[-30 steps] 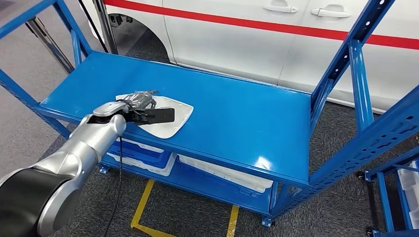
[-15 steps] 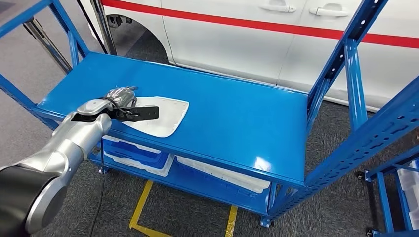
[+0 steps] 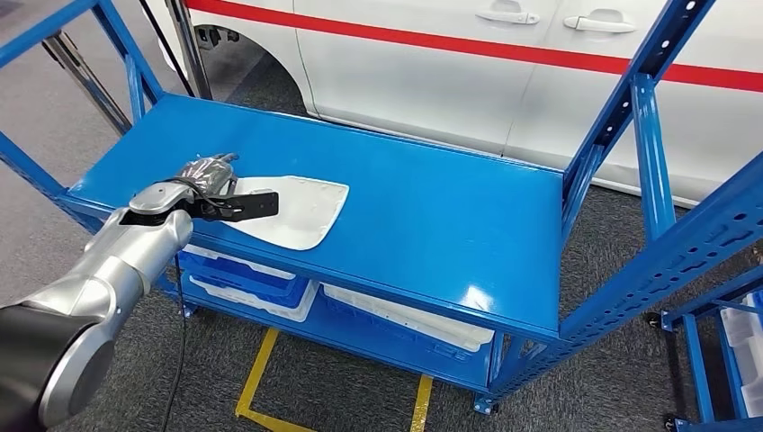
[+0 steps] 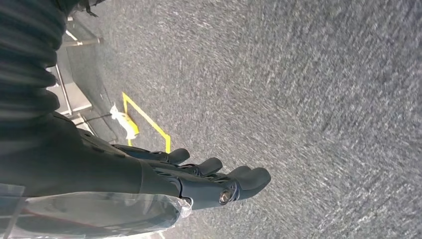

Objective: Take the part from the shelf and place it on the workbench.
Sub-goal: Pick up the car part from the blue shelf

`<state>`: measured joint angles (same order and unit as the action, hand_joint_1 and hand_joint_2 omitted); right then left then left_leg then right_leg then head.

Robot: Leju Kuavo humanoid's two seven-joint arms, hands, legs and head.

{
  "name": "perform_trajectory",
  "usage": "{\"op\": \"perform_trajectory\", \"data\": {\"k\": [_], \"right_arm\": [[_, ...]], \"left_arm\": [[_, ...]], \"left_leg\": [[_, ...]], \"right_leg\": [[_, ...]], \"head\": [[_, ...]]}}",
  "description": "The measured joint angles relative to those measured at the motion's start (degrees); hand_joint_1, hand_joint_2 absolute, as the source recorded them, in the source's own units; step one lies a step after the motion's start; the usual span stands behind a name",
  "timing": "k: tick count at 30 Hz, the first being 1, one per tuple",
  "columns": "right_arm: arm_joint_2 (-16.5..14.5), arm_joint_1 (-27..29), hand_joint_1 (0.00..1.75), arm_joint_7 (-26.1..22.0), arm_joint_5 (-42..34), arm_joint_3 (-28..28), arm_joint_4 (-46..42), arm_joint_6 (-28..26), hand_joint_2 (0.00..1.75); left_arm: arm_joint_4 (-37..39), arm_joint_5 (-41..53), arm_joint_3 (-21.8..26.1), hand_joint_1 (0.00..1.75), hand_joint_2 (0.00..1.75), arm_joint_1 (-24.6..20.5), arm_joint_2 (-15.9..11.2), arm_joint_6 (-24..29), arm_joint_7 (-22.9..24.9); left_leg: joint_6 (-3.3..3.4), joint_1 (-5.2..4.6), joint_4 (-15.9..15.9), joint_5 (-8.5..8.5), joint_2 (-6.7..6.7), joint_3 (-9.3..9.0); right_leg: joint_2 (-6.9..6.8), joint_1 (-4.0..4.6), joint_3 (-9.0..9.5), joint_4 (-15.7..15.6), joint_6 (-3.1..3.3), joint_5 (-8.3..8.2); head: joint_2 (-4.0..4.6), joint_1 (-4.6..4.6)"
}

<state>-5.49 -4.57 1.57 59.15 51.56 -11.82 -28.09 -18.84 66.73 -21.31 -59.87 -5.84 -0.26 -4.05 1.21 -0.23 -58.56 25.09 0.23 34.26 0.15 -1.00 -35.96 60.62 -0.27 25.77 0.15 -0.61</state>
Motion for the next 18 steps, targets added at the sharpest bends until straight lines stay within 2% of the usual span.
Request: {"op": "perform_trajectory", "data": {"k": [2, 5, 6, 7, 8, 9, 11, 12, 15, 17, 18], "right_arm": [[0.02, -0.04, 0.00, 0.00, 0.02, 0.02, 0.00, -0.02, 1.75], [0.03, 0.06, 0.00, 0.00, 0.02, 0.04, 0.00, -0.02, 1.75], [0.03, 0.10, 0.00, 0.00, 0.02, 0.05, 0.00, -0.02, 1.75], [0.04, 0.12, 0.00, 0.00, 0.02, 0.05, 0.00, -0.02, 1.75], [0.09, 0.12, 0.00, 0.00, 0.02, 0.07, 0.00, -0.03, 1.75], [0.16, 0.11, 0.00, 0.00, 0.02, 0.08, 0.00, -0.03, 1.75], [0.28, 0.06, 0.00, 0.00, 0.02, 0.09, 0.00, -0.04, 1.75], [0.30, 0.06, 0.00, 0.00, 0.02, 0.09, 0.00, -0.04, 1.75], [0.29, 0.04, 0.00, 0.00, 0.03, 0.15, 0.00, -0.06, 1.75], [0.30, 0.00, 0.00, 0.00, 0.11, 0.23, 0.00, -0.09, 1.75], [0.30, -0.01, 0.00, 0.00, 0.16, 0.28, 0.00, -0.11, 1.75]], "left_arm": [[-0.01, 0.00, 0.00, 0.00, 1.75, -0.22, -0.01, 0.09, 0.07], [0.02, -0.06, 0.00, 0.00, 1.75, -0.06, -0.07, 0.34, 0.12], [0.03, -0.18, 0.00, 0.00, 1.75, 0.19, -0.08, 0.55, 0.11], [0.04, -0.31, 0.00, 0.00, 1.75, 0.43, -0.08, 0.78, 0.07], [0.04, -0.45, 0.00, 0.00, 1.75, 0.62, -0.08, 1.02, 0.01], [0.04, -0.57, 0.00, 0.00, 1.75, 0.75, -0.08, 1.21, -0.06], [0.04, -0.64, 0.00, 0.00, 1.75, 0.79, -0.15, 1.50, -0.15], [0.04, -0.67, 0.00, 0.00, 1.75, 0.79, -0.21, 1.63, -0.19], [0.04, -0.99, 0.00, 0.00, 1.75, 0.94, -0.31, 2.04, -0.32], [0.05, -1.26, 0.00, 0.00, 1.75, 1.08, -0.35, 2.43, -0.44], [0.06, -1.34, 0.00, 0.00, 1.75, 1.20, -0.40, 2.61, -0.49]], "left_leg": [[0.71, 0.28, 1.02, -0.56, -0.14, -0.52], [1.13, 0.19, 1.21, -0.69, -0.25, -0.56], [1.17, 0.12, 1.09, -0.63, -0.25, -0.52], [1.17, 0.09, 0.90, -0.52, -0.22, -0.50], [1.10, 0.10, 0.63, -0.36, -0.18, -0.50], [0.96, 0.13, 0.29, -0.12, -0.15, -0.48], [0.50, -0.05, -0.43, 0.35, -0.10, -0.21], [0.27, -0.10, -0.64, 0.46, -0.08, -0.06], [-0.42, -0.03, -0.78, 0.53, -0.03, 0.14], [-1.01, 0.10, -2.97, 2.21, -0.02, 1.09], [-1.32, 0.23, -5.71, 3.82, -0.04, 2.31]], "right_leg": [[-0.07, 0.13, -0.93, 2.18, -0.47, 1.60], [-0.11, 0.15, -5.57, 11.90, -0.66, 6.18], [-0.11, 0.13, -6.56, 13.95, -0.69, 6.55], [-0.11, 0.13, -6.55, 13.91, -0.69, 5.82], [-0.11, 0.13, -5.46, 11.70, -0.64, 4.17], [-0.11, 0.13, -3.72, 8.05, -0.54, 2.33], [-0.08, 0.25, -0.71, 1.95, -0.18, 0.29], [-0.04, 0.34, -0.11, 0.62, 0.03, 0.17], [-0.01, 0.45, -0.04, 0.18, 0.84, 0.09], [-0.07, 0.27, 0.10, -0.22, 1.45, -0.18], [-0.08, 0.21, 0.14, -0.34, 1.64, -0.26]], "head": [[0.00, 0.05], [0.00, 0.10], [0.00, 0.11], [0.00, 0.11], [0.00, 0.11], [0.00, 0.12], [0.00, 0.09], [0.00, 0.06], [0.00, 0.02], [0.00, 0.01], [0.00, 0.00]]}}
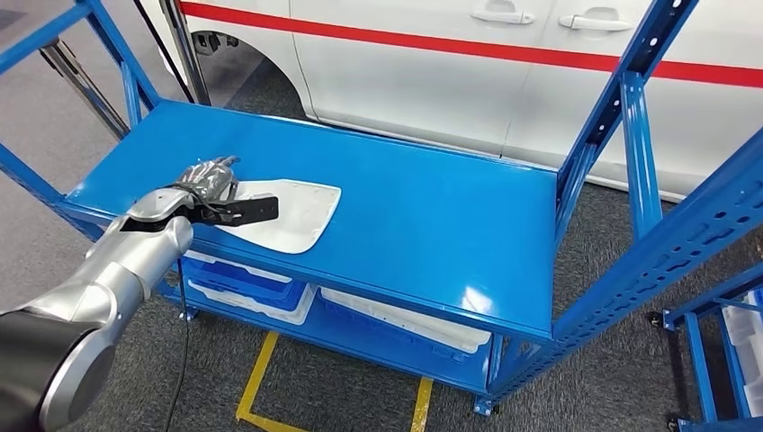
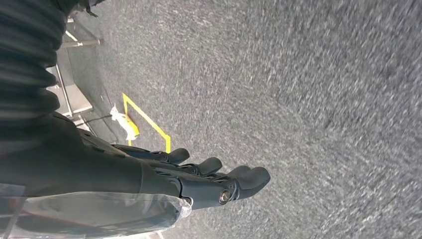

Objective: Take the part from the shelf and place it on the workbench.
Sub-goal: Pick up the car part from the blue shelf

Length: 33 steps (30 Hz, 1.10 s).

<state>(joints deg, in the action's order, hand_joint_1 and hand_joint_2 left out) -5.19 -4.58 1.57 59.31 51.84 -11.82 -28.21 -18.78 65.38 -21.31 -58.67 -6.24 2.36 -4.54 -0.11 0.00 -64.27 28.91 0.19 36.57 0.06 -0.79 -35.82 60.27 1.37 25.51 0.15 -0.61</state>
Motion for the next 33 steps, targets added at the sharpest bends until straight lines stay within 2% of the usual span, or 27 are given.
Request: {"op": "perform_trajectory", "data": {"k": [2, 3, 4, 5, 7, 8, 9, 10, 13, 15, 17, 18, 19, 20, 22, 23, 24, 27, 28, 30, 32, 33], "right_arm": [[0.01, 0.02, 0.00, 0.00, 0.08, 0.14, 0.00, -0.03, 1.75], [0.01, 0.03, 0.00, 0.00, 0.09, 0.20, 0.00, -0.03, 1.75], [0.01, 0.04, 0.00, 0.00, 0.13, 0.26, 0.00, -0.03, 1.75], [0.01, 0.03, 0.00, 0.00, 0.18, 0.30, 0.00, -0.03, 1.75], [0.01, 0.01, 0.00, -0.01, 0.31, 0.33, 0.00, -0.03, 1.75], [0.01, -0.02, 0.00, -0.03, 0.37, 0.35, 0.00, -0.03, 1.75], [0.01, -0.05, 0.00, -0.07, 0.42, 0.37, 0.00, -0.03, 1.75], [0.01, -0.07, 0.00, -0.10, 0.45, 0.40, 0.00, -0.02, 1.75], [0.02, -0.13, 0.00, -0.22, 0.51, 0.53, 0.00, -0.02, 1.75], [0.06, -0.15, 0.00, -0.49, 0.51, 0.60, 0.00, -0.04, 1.75], [0.08, -0.07, 0.00, -0.93, 0.48, 0.67, 0.00, -0.07, 1.75], [0.08, -0.03, 0.00, -1.09, 0.45, 0.69, 0.00, -0.10, 1.75], [0.10, 0.00, 0.00, -1.20, 0.42, 0.72, 0.00, -0.14, 1.75], [0.17, 0.00, 0.00, -1.21, 0.39, 0.73, 0.00, -0.17, 1.75], [0.44, -0.03, 0.00, -1.09, 0.38, 0.76, 0.00, -0.24, 1.75], [0.57, -0.05, 0.00, -0.96, 0.37, 0.79, 0.00, -0.26, 1.75], [0.67, -0.05, 0.00, -0.84, 0.35, 0.82, 0.00, -0.29, 1.75], [0.81, 0.04, 0.00, -0.49, 0.28, 1.08, 0.00, -0.39, 1.75], [0.85, 0.08, 0.00, -0.39, 0.27, 1.18, 0.00, -0.41, 1.75], [0.93, 0.09, 0.00, -0.25, 0.28, 1.34, 0.00, -0.49, 1.75], [1.03, 0.09, 0.00, -0.20, 0.33, 1.52, 0.00, -0.56, 1.75], [1.07, 0.11, 0.00, -0.20, 0.37, 1.62, 0.00, -0.58, 1.75]], "left_arm": [[0.05, -0.11, 0.00, 0.00, 1.75, 0.48, -0.06, 0.22, -0.02], [0.09, -0.15, 0.00, 0.00, 1.75, 0.87, -0.07, 0.25, -0.04], [0.13, -0.20, 0.00, 0.00, 1.75, 1.22, -0.07, 0.28, -0.09], [0.16, -0.28, 0.00, 0.00, 1.75, 1.44, -0.08, 0.34, -0.20], [0.17, -0.65, 0.01, 0.00, 1.75, 1.49, -0.08, 0.54, -0.60], [0.16, -0.97, 0.05, 0.00, 1.75, 1.42, -0.07, 0.62, -0.95], [0.16, -1.33, 0.12, 0.00, 1.75, 1.40, -0.07, 0.68, -1.32], [0.16, -1.70, 0.20, 0.00, 1.75, 1.44, -0.06, 0.72, -1.71], [0.15, -2.35, 0.38, 0.00, 1.75, 1.60, 0.02, 0.76, -2.45], [0.15, -2.88, 0.59, 0.00, 1.75, 1.61, 0.19, 0.74, -3.06], [0.17, -3.38, 0.87, 0.00, 1.75, 2.02, 0.52, 0.67, -3.75], [0.17, -3.58, 0.99, 0.00, 1.75, 2.44, 0.75, 0.67, -4.05], [0.18, -3.76, 1.10, 0.00, 1.75, 2.92, 0.99, 0.70, -4.30], [0.18, -3.94, 1.23, 0.00, 1.75, 3.36, 1.21, 0.78, -4.49], [0.18, -4.17, 1.51, 0.00, 1.75, 3.94, 1.51, 1.01, -4.68], [0.19, -4.22, 1.60, 0.00, 1.75, 4.07, 1.60, 1.13, -4.74], [0.19, -4.30, 1.69, 0.31, 1.75, 4.15, 1.63, 1.23, -4.82], [0.23, -4.80, 1.96, 1.61, 1.75, 4.55, 1.62, 1.42, -5.19], [0.24, -5.15, 2.13, 1.75, 1.75, 4.76, 1.61, 1.45, -5.43], [0.26, -5.97, 2.68, 1.75, 1.75, 5.11, 1.53, 1.37, -6.02], [0.31, -6.45, 3.22, 1.75, 1.75, 5.56, 1.40, 1.02, -6.55], [0.35, -6.60, 3.40, 1.75, 1.75, 5.83, 1.34, 0.78, -6.72]], "left_leg": [[-0.44, 0.19, -7.22, 3.22, 0.00, 3.38], [-0.53, 0.25, -9.80, 3.87, -0.01, 4.66], [-0.52, 0.27, -10.44, 3.44, -0.01, 5.06], [-0.42, 0.27, -8.86, 1.99, -0.01, 4.41], [0.05, 0.20, -1.30, -1.89, -0.01, 0.87], [0.31, 0.04, 2.25, -3.10, 0.00, -0.85], [0.54, -0.13, 4.50, -3.63, 0.01, -1.95], [0.72, -0.32, 5.40, -3.56, 0.04, -2.37], [1.59, -0.24, 6.40, -4.13, 0.04, -2.78], [2.25, 0.01, 7.17, -4.61, -0.10, -3.10], [2.61, -0.14, 7.23, -4.62, -0.18, -3.08], [2.70, -0.21, 7.18, -4.60, -0.19, -3.06], [2.74, -0.24, 7.10, -4.55, -0.17, -3.06], [2.69, -0.24, 6.96, -4.48, -0.13, -3.05], [2.38, -0.17, 6.40, -4.14, -0.04, -2.99], [2.11, -0.26, 5.91, -3.87, -0.01, -2.82], [1.84, -0.34, 5.56, -3.65, -0.01, -2.65], [1.19, -0.44, 5.25, -3.46, -0.01, -2.38], [0.94, -0.37, 4.97, -3.17, 0.00, -2.27], [0.31, -0.19, 1.89, -1.06, 0.00, -0.93], [-0.25, 0.06, -5.06, 2.40, -0.02, 2.22], [-0.42, 0.18, -8.37, 3.55, -0.02, 3.80]], "right_leg": [[0.03, 0.03, -0.04, -0.02, 0.14, -0.02], [0.04, 0.04, -0.04, -0.01, 0.15, -0.01], [0.04, 0.05, -0.04, 0.01, 0.16, 0.00], [0.03, 0.05, -0.01, 0.02, 0.15, 0.01], [0.02, 0.07, 0.10, 0.01, 0.10, 0.03], [0.01, 0.12, 0.11, 0.02, -0.04, 0.02], [0.01, 0.14, 0.08, -0.02, -0.26, -0.04], [0.01, 0.13, 0.04, -0.12, -0.55, -0.12], [0.01, 0.14, -0.02, -0.14, -1.56, -0.01], [0.00, 0.18, -1.48, 3.18, -1.96, 2.22], [0.00, 0.07, -4.74, 10.32, -2.17, 5.78], [-0.01, 0.01, -6.13, 13.35, -2.28, 6.79], [-0.02, -0.03, -6.77, 14.76, -2.38, 6.84], [-0.02, -0.06, -6.32, 13.90, -2.43, 5.78], [-0.03, -0.13, -2.99, 7.20, -2.37, 2.32], [-0.01, -0.11, -1.29, 3.79, -2.20, 1.17], [0.02, -0.07, -0.17, 1.52, -1.98, 0.61], [0.12, 0.12, 0.32, 0.36, -1.20, 0.60], [0.09, 0.09, 0.39, 0.19, -0.91, 0.50], [-0.04, -0.06, 0.53, -0.19, -0.32, 0.29], [-0.05, -0.04, 0.55, -0.26, -0.03, 0.26], [-0.05, -0.01, 0.55, -0.25, 0.02, 0.28]], "head": [[0.00, 0.00], [0.00, 0.00], [0.00, 0.00], [0.00, -0.01], [0.00, 0.00], [0.00, 0.00], [0.00, 0.01], [0.00, 0.01], [0.00, 0.04], [0.00, 0.08], [0.00, 0.08], [0.00, 0.08], [0.00, 0.08], [0.00, 0.09], [0.00, 0.10], [0.00, 0.09], [0.00, 0.07], [0.00, 0.00], [0.00, 0.01], [0.00, -0.01], [0.00, -0.02], [0.00, -0.01]]}}
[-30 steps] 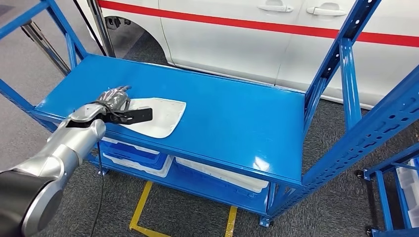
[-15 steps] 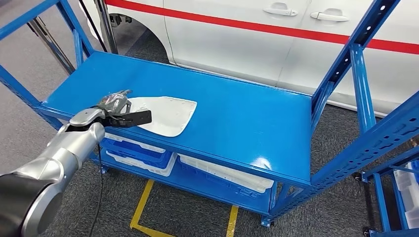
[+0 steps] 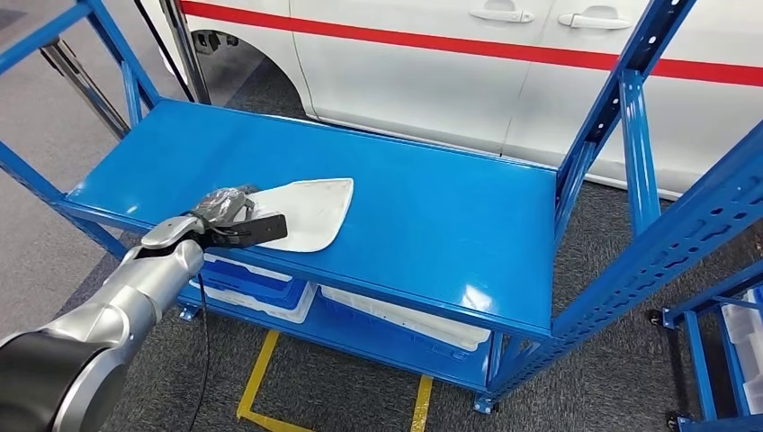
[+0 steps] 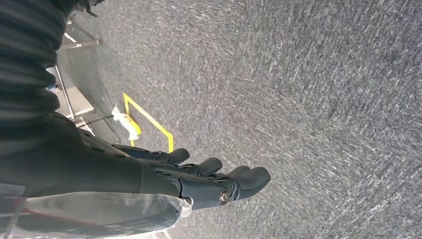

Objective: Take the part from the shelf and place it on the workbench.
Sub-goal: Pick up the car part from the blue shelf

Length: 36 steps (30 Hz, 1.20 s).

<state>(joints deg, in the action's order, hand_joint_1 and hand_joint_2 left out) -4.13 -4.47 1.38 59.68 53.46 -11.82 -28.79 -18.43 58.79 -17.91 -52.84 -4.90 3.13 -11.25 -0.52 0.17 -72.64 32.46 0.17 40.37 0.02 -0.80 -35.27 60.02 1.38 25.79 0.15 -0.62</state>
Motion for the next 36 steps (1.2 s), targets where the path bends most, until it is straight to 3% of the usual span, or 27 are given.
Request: {"op": "perform_trajectory", "data": {"k": [1, 2, 4, 6, 7, 11, 13, 15, 16, 17, 18, 20, 22, 25, 27, 30, 31, 32, 33, 36], "right_arm": [[0.02, 0.01, 0.00, 0.00, 0.03, 0.09, 0.00, -0.02, 1.75], [0.03, 0.02, 0.00, 0.00, 0.07, 0.17, 0.00, -0.02, 1.75], [0.04, 0.01, 0.00, 0.00, 0.15, 0.33, 0.00, -0.02, 1.75], [0.03, -0.01, 0.00, 0.00, 0.27, 0.43, 0.00, -0.01, 1.75], [0.03, -0.01, 0.00, 0.00, 0.33, 0.45, 0.00, 0.00, 1.75], [0.09, -0.05, 0.00, 0.00, 0.61, 0.51, 0.00, 0.04, 1.75], [0.19, -0.04, 0.00, 0.00, 0.69, 0.51, 0.00, 0.07, 1.75], [0.21, 0.05, 0.00, 0.00, 0.72, 0.51, 0.00, 0.13, 1.75], [0.22, 0.12, 0.00, 0.00, 0.73, 0.51, 0.00, 0.15, 1.75], [0.24, 0.18, 0.00, 0.00, 0.74, 0.51, 0.00, 0.19, 1.75], [0.29, 0.21, 0.00, 0.00, 0.75, 0.52, 0.00, 0.23, 1.75], [0.39, 0.19, 0.00, 0.03, 0.84, 0.54, 0.00, 0.31, 1.75], [0.43, 0.14, 0.00, 0.07, 0.98, 0.54, 0.00, 0.39, 1.75], [0.42, 0.10, 0.00, -0.02, 1.15, 0.53, 0.00, 0.50, 1.75], [0.40, 0.04, 0.00, -0.08, 1.22, 0.54, 0.00, 0.52, 1.75], [0.39, 0.14, 0.00, -0.02, 1.36, 0.56, 0.00, 0.48, 1.75], [0.39, 0.18, 0.00, 0.03, 1.45, 0.57, 0.00, 0.47, 1.75], [0.39, 0.18, 0.00, 0.07, 1.57, 0.57, 0.00, 0.47, 1.75], [0.38, 0.14, 0.00, 0.10, 1.70, 0.57, 0.00, 0.48, 1.75], [0.27, 0.01, 0.00, 0.16, 1.97, 0.57, 0.00, 0.48, 1.75]], "left_arm": [[0.04, -0.10, 0.15, 1.75, 1.75, 0.29, -0.04, -0.29, -0.17], [0.08, -0.19, 0.27, 1.75, 1.75, 0.49, -0.08, -0.50, -0.34], [0.13, -0.27, 0.45, 1.75, 1.75, 0.60, -0.15, -0.79, -0.60], [0.14, -0.29, 0.55, 1.75, 1.75, 0.54, -0.25, -0.91, -0.72], [0.14, -0.30, 0.57, 1.75, 1.75, 0.53, -0.30, -1.00, -0.75], [0.10, -0.33, 0.78, 1.75, 1.75, 0.42, -0.32, -1.39, -0.81], [0.09, -0.33, 0.84, 1.75, 1.75, 0.38, -0.31, -1.55, -0.84], [0.11, -0.34, 0.85, 1.75, 1.75, 0.48, -0.32, -1.60, -0.84], [0.12, -0.35, 0.85, 1.75, 1.75, 0.56, -0.32, -1.60, -0.85], [0.13, -0.35, 0.86, 1.75, 1.75, 0.60, -0.32, -1.60, -0.86], [0.13, -0.37, 0.86, 1.75, 1.75, 0.60, -0.32, -1.63, -0.89], [0.12, -0.56, 0.90, 1.75, 1.75, 0.56, -0.35, -2.04, -1.19], [0.11, -1.12, 1.03, 1.75, 1.75, 0.46, -0.61, -3.55, -2.19], [0.11, -2.49, 1.38, 1.75, 1.75, 0.34, -1.31, -6.35, -4.95], [0.07, -3.23, 1.78, 1.75, 1.75, 0.37, -1.84, -5.49, -6.28], [-0.07, -3.64, 2.42, 1.75, 1.75, 0.67, -2.17, -1.04, -6.54], [-0.08, -3.64, 2.49, 1.75, 1.75, 0.92, -2.16, 0.22, -6.39], [-0.09, -3.64, 2.51, 1.75, 1.75, 1.17, -2.12, 1.22, -6.16], [-0.14, -3.64, 2.52, 1.75, 1.75, 1.33, -2.04, 2.02, -5.91], [-0.65, -3.74, 2.67, 1.75, 1.75, 1.08, -1.77, 4.41, -4.91]], "left_leg": [[-0.08, 0.08, -1.78, 0.17, 0.00, 0.91], [-0.08, 0.12, -1.40, -0.75, 0.00, 0.82], [0.25, 0.16, 5.10, -4.70, -0.02, -2.18], [0.73, -0.10, 11.87, -7.04, 0.01, -5.47], [0.96, -0.27, 13.51, -7.29, 0.05, -6.23], [2.16, -0.31, 15.02, -7.71, 0.04, -6.90], [2.81, -0.11, 15.67, -8.10, -0.15, -7.24], [3.12, -0.24, 15.65, -8.11, -0.24, -7.13], [3.13, -0.29, 15.57, -8.09, -0.26, -7.08], [3.11, -0.31, 15.45, -8.04, -0.22, -7.03], [3.01, -0.28, 15.24, -7.96, -0.15, -7.00], [2.56, -0.29, 14.55, -7.55, 0.01, -6.85], [1.98, -0.45, 13.79, -7.17, 0.13, -6.50], [1.20, -0.40, 13.59, -7.11, 0.20, -6.22], [0.63, -0.24, 11.71, -5.63, 0.18, -5.39], [-0.11, 0.05, 1.87, -0.66, 0.15, -0.91], [-0.23, 0.12, -0.95, 0.11, 0.14, 0.45], [-0.26, 0.17, -1.95, -0.17, 0.14, 0.99], [-0.18, 0.20, -0.61, -1.53, 0.14, 0.44], [0.48, 0.05, 10.25, -6.67, 0.14, -4.58]], "right_leg": [[0.00, 0.01, 0.03, 0.01, 0.02, 0.02], [0.00, 0.01, 0.07, 0.02, 0.01, 0.03], [0.00, 0.01, 0.22, 0.02, -0.05, 0.08], [0.01, 0.11, 0.20, 0.04, -0.34, 0.08], [0.01, 0.12, 0.14, 0.01, -0.59, 0.04], [-0.02, 0.00, 0.05, 0.43, -1.89, 0.44], [0.00, -0.01, -1.96, 4.99, -2.18, 3.27], [0.02, -0.06, -5.23, 11.91, -2.32, 6.55], [0.01, -0.10, -6.24, 14.05, -2.39, 7.07], [0.00, -0.15, -6.32, 14.30, -2.46, 6.53], [0.00, -0.22, -5.34, 12.42, -2.50, 5.03], [0.02, -0.34, -1.72, 5.36, -2.51, 1.75], [0.12, -0.28, 0.30, 1.10, -2.17, 0.72], [0.18, -0.07, 0.32, 0.61, -1.16, 0.68], [0.19, -0.24, 0.36, 0.24, -0.47, 0.34], [0.21, -0.26, 0.25, 0.09, -0.11, 0.18], [0.20, -0.23, 0.22, 0.10, -0.10, 0.18], [0.19, -0.21, 0.21, 0.12, -0.10, 0.19], [0.20, -0.20, 0.23, 0.14, -0.11, 0.20], [0.22, -0.12, 0.28, 0.17, -0.32, 0.24]], "head": [[0.00, -0.01], [0.00, -0.01], [0.00, -0.02], [0.00, -0.01], [0.00, -0.01], [0.00, 0.04], [0.00, 0.09], [0.00, 0.09], [0.00, 0.10], [0.00, 0.10], [0.00, 0.11], [0.00, 0.12], [0.00, 0.07], [0.00, 0.03], [0.00, 0.02], [0.00, 0.01], [0.00, 0.01], [0.00, 0.01], [0.00, 0.01], [0.00, 0.01]]}}
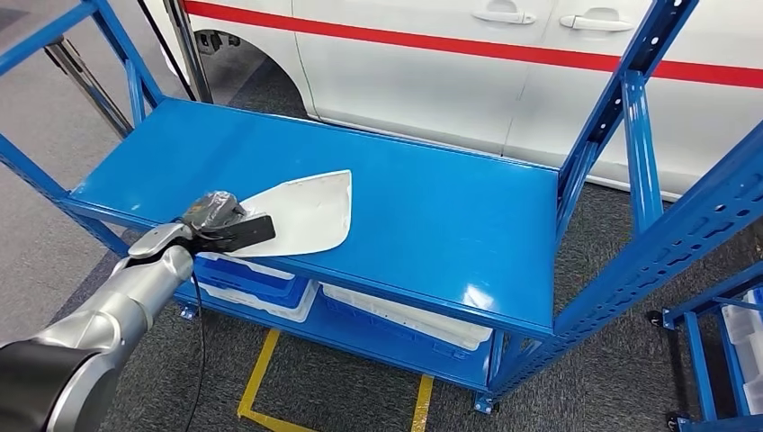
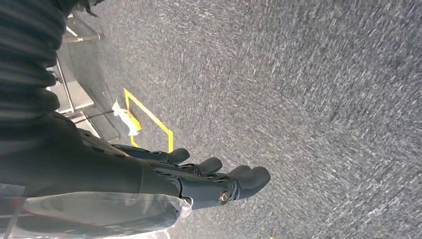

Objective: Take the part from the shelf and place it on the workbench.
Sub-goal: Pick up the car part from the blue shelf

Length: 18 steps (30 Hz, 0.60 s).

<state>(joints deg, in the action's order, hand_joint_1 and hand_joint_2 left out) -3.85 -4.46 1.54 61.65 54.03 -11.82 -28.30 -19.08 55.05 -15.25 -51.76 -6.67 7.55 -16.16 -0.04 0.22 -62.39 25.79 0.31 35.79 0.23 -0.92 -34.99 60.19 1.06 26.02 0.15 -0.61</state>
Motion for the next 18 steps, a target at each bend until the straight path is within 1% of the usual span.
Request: {"op": "perform_trajectory", "data": {"k": [1, 2, 3, 4, 5, 6, 7, 9, 10, 11, 12, 13, 14, 15, 16, 17, 18], "right_arm": [[-0.05, -0.03, 0.00, 0.02, 0.05, 0.00, 0.00, 0.00, 1.75], [-0.12, -0.05, 0.00, 0.05, 0.10, 0.00, 0.00, 0.00, 1.75], [-0.19, -0.08, 0.00, 0.10, 0.17, 0.00, 0.00, 0.00, 1.75], [-0.26, -0.09, 0.00, 0.14, 0.25, 0.00, 0.00, -0.01, 1.75], [-0.32, -0.11, 0.00, 0.18, 0.33, 0.00, 0.00, -0.02, 1.75], [-0.36, -0.13, 0.00, 0.20, 0.44, 0.00, 0.00, -0.03, 1.75], [-0.37, -0.15, 0.00, 0.22, 0.56, 0.00, 0.00, -0.03, 1.75], [-0.45, -0.15, 0.00, 0.25, 0.78, 0.00, 0.00, -0.03, 1.75], [-0.50, -0.13, 0.00, 0.26, 0.85, 0.00, 0.00, -0.03, 1.75], [-0.54, -0.11, 0.00, 0.27, 0.89, 0.00, 0.00, -0.04, 1.75], [-0.56, -0.11, 0.00, 0.28, 0.91, 0.00, 0.00, -0.04, 1.75], [-0.57, -0.12, 0.00, 0.30, 0.91, 0.00, 0.00, -0.04, 1.75], [-0.57, -0.14, 0.00, 0.30, 0.92, 0.00, 0.00, -0.04, 1.75], [-0.57, -0.16, 0.00, 0.31, 0.92, 0.00, 0.00, -0.04, 1.75], [-0.57, -0.18, 0.00, 0.31, 0.95, 0.00, 0.00, -0.04, 1.75], [-0.58, -0.19, 0.00, 0.32, 1.00, 0.00, 0.00, -0.04, 1.75], [-0.59, -0.19, 0.00, 0.33, 1.06, 0.00, 0.00, -0.04, 1.75]], "left_arm": [[-0.20, -0.08, 0.14, 1.75, 1.75, -0.20, 0.10, 1.11, 0.36], [-0.35, -0.16, 0.34, 1.75, 1.75, -0.36, 0.21, 2.36, 0.70], [-0.48, -0.23, 0.56, 1.75, 1.75, -0.46, 0.31, 3.70, 0.98], [-0.63, -0.28, 0.77, 1.75, 1.75, -0.53, 0.43, 5.08, 1.22], [-0.80, -0.34, 0.98, 1.75, 1.75, -0.61, 0.63, 6.46, 1.41], [-0.96, -0.51, 1.20, 1.75, 1.75, -0.76, 0.83, 7.83, 1.51], [-1.10, -0.79, 1.47, 1.75, 1.75, -0.95, 1.05, 9.13, 1.58], [-1.22, -1.36, 2.15, 1.75, 1.75, -1.22, 1.39, 10.95, 1.59], [-1.22, -1.50, 2.43, 1.75, 1.75, -1.22, 1.54, 11.39, 1.58], [-1.22, -1.54, 2.63, 1.75, 1.75, -1.19, 1.68, 11.56, 1.57], [-1.22, -1.55, 2.75, 1.75, 1.75, -1.17, 1.82, 11.61, 1.56], [-1.25, -1.56, 2.82, 1.75, 1.75, -1.17, 1.95, 11.63, 1.55], [-1.30, -1.59, 2.90, 1.75, 1.75, -1.18, 2.05, 11.70, 1.51], [-1.37, -1.67, 3.06, 1.75, 1.75, -1.24, 2.10, 11.89, 1.45], [-1.45, -1.86, 3.27, 1.75, 1.75, -1.31, 2.11, 12.25, 1.36], [-1.53, -2.18, 3.57, 1.75, 1.75, -1.36, 2.11, 12.81, 1.20], [-1.59, -2.68, 3.96, 1.75, 1.75, -1.42, 2.15, 13.64, 0.95]], "left_leg": [[0.22, -0.15, 2.38, -0.60, 0.01, -1.10], [0.43, -0.31, 3.50, -0.61, 0.04, -1.57], [0.63, -0.46, 3.74, -0.57, 0.06, -1.68], [0.96, -0.36, 3.96, -0.74, 0.07, -1.72], [1.33, -0.26, 4.34, -0.97, 0.04, -1.87], [1.70, -0.13, 4.72, -1.19, -0.03, -2.01], [2.04, -0.02, 5.04, -1.38, -0.10, -2.15], [2.40, -0.15, 5.08, -1.42, -0.21, -2.14], [2.49, -0.23, 5.01, -1.39, -0.23, -2.12], [2.54, -0.27, 4.90, -1.31, -0.23, -2.12], [2.51, -0.26, 4.71, -1.20, -0.20, -2.11], [2.40, -0.21, 4.43, -1.01, -0.17, -2.11], [2.21, -0.17, 4.06, -0.75, -0.14, -2.08], [1.94, -0.25, 3.57, -0.45, -0.11, -1.92], [1.66, -0.34, 3.20, -0.23, -0.09, -1.71], [1.39, -0.42, 2.96, -0.13, -0.08, -1.50], [1.14, -0.49, 2.87, -0.13, -0.07, -1.33]], "right_leg": [[0.00, 0.05, -0.09, -0.03, -0.21, -0.05], [0.01, 0.08, -0.20, -0.09, -0.48, -0.12], [0.01, 0.10, -0.25, -0.19, -0.80, -0.23], [0.00, 0.14, -0.24, -0.31, -1.16, -0.27], [-0.02, 0.15, -0.32, -0.06, -1.45, -0.02], [-0.04, 0.20, -0.78, 1.03, -1.69, 0.78], [-0.06, 0.22, -1.81, 3.33, -1.85, 2.19], [-0.08, 0.13, -5.22, 10.65, -1.98, 5.77], [-0.09, 0.09, -6.80, 13.90, -2.08, 6.86], [-0.10, 0.07, -7.63, 15.50, -2.17, 6.92], [-0.10, 0.03, -7.40, 14.89, -2.25, 5.87], [-0.11, -0.02, -6.09, 12.10, -2.28, 3.95], [-0.12, -0.10, -4.32, 8.22, -2.26, 2.05], [-0.13, -0.09, -2.61, 4.65, -2.18, 0.76], [-0.11, -0.08, -1.51, 2.20, -2.01, 0.07], [-0.08, 0.00, -1.11, 1.14, -1.79, 0.06], [-0.03, 0.16, -1.09, 1.00, -1.51, 0.17]], "head": [[0.00, 0.01], [0.00, 0.01], [0.00, 0.01], [0.00, 0.02], [0.00, 0.03], [0.00, 0.07], [0.00, 0.09], [0.00, 0.13], [0.00, 0.11], [0.00, 0.11], [0.00, 0.11], [0.00, 0.11], [0.00, 0.12], [0.00, 0.13], [0.00, 0.10], [0.00, 0.09], [0.00, 0.07]]}}
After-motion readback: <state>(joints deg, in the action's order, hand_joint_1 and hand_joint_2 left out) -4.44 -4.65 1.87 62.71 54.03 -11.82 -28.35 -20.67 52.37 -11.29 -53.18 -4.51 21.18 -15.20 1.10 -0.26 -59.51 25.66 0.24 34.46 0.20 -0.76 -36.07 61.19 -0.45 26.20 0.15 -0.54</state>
